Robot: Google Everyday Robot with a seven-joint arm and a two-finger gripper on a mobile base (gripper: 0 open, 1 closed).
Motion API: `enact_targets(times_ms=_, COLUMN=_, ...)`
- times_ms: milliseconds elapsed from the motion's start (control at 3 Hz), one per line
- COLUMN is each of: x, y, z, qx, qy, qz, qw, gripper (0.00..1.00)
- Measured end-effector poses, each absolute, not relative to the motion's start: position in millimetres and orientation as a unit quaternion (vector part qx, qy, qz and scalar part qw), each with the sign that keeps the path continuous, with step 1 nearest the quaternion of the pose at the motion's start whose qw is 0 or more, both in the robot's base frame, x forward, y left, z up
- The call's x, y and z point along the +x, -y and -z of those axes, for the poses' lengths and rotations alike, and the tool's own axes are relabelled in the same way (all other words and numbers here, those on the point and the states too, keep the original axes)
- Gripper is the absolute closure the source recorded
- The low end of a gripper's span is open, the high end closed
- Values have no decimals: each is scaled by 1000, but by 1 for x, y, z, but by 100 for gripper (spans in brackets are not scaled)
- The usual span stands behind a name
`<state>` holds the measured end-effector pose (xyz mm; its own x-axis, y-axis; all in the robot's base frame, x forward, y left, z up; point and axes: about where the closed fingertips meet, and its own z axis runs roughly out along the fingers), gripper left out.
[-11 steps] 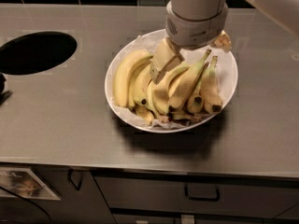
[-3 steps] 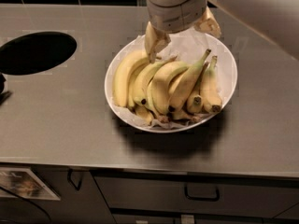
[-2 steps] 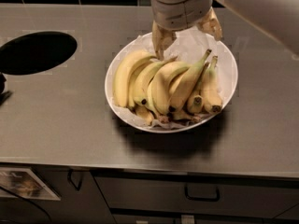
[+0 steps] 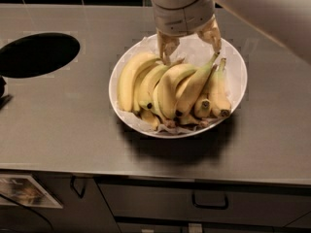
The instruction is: Pick banana from white bowl
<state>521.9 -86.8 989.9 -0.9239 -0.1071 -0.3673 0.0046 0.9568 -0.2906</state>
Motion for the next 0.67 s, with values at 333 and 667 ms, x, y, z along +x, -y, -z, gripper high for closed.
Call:
enact_targets(times_ms=333, x=521, y=79, z=-978, qx=-19, qy=-973, qz=143, qw=183, gripper=46)
enact_targets(times_ms=667, x=526, y=73, z=-969, qx=-11, qy=-971, qz=154, qw=184, gripper=48)
